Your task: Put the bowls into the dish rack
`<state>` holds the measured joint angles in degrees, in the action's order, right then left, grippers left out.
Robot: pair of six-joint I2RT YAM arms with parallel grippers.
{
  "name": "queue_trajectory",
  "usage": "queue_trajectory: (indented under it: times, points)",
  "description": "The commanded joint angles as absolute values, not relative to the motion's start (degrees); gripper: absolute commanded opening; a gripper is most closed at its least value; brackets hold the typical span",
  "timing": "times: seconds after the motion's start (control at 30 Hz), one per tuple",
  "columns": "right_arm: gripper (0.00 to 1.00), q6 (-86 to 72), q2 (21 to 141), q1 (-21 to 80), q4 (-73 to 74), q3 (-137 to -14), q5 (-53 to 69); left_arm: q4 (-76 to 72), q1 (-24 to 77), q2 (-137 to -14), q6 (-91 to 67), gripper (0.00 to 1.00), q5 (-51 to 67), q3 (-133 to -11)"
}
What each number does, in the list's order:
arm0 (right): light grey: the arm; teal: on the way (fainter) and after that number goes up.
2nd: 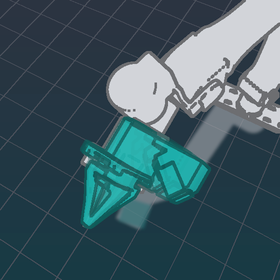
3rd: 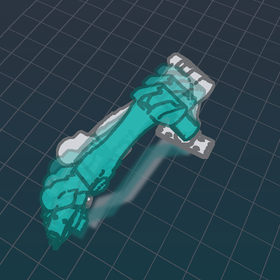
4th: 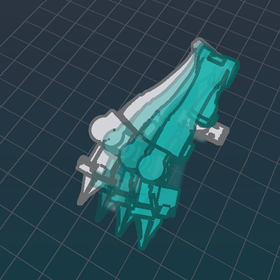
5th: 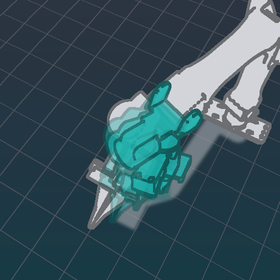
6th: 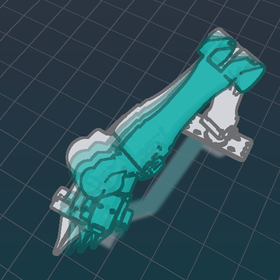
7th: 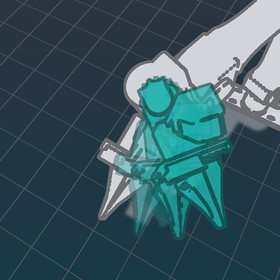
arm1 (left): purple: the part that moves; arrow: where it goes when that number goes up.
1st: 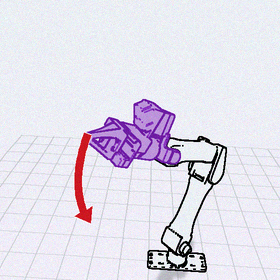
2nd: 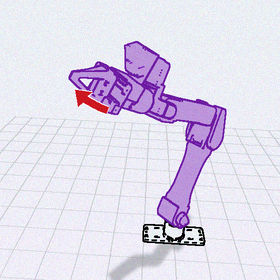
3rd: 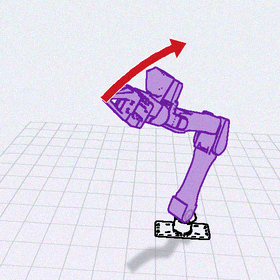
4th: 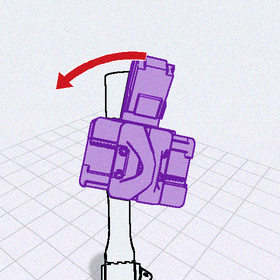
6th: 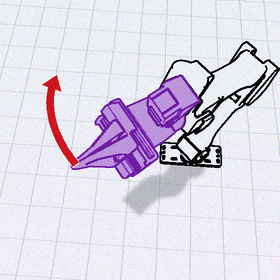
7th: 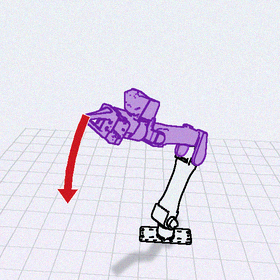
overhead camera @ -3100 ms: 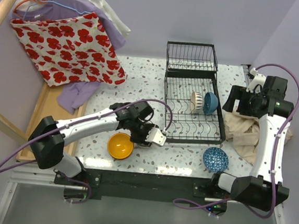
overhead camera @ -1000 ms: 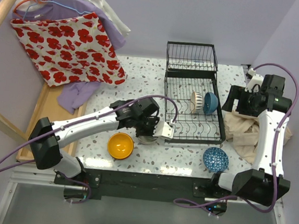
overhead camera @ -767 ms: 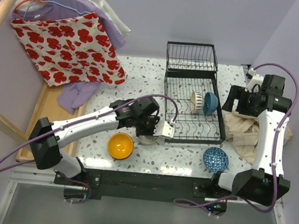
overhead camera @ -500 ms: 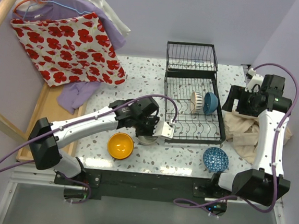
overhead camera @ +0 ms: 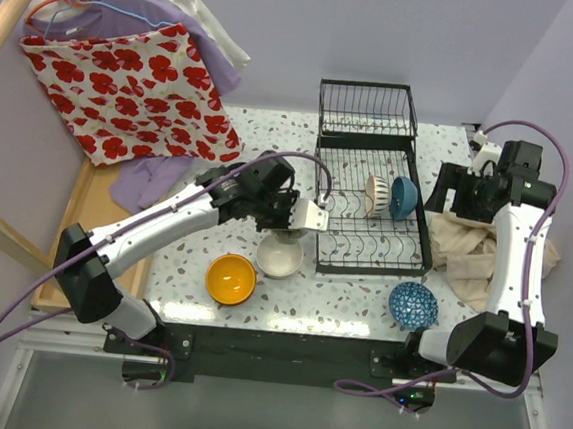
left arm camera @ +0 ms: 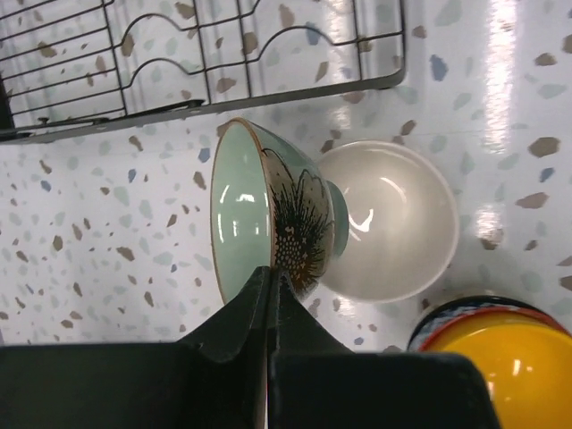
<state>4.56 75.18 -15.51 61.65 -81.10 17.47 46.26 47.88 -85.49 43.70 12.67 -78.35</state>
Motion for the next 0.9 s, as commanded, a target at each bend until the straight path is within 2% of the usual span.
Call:
queue_trajectory:
  times: [0.0, 0.3, 0.5, 0.7, 0.77, 0.8, 0.87]
  points:
    - [0.87, 4.0, 75.5, -15.7, 60.1, -83.2, 16.8, 38.9, 43.2, -87.9, 48.4, 0.0, 11.1, -81.8]
    - [0.87, 4.5, 76.6, -15.7, 60.5, -83.5, 15.5, 34.0, 39.0, -93.7, 49.9, 0.0, 12.4, -82.5]
    - [0.87, 4.8, 77.4, -15.8, 60.5, -83.8, 14.9, 34.2, 39.0, -92.3, 47.4, 0.0, 14.9, -81.4]
    - [0.87, 4.5, 78.7, -15.7, 59.8, -83.5, 15.3, 30.2, 39.0, -90.6, 46.8, 0.01, 12.4, -77.3]
    - [0.87, 4.5, 79.0, -15.7, 59.9, -83.8, 15.2, 30.8, 39.0, -90.8, 47.8, 0.13, 10.9, -76.9]
    - [0.87, 4.6, 79.3, -15.7, 59.9, -83.9, 15.2, 31.5, 39.0, -90.9, 49.8, 0.23, 10.9, -76.3]
    - [0.87, 4.6, 79.4, -15.7, 59.9, -84.0, 15.3, 31.6, 38.7, -90.4, 51.2, 0.32, 11.7, -74.7]
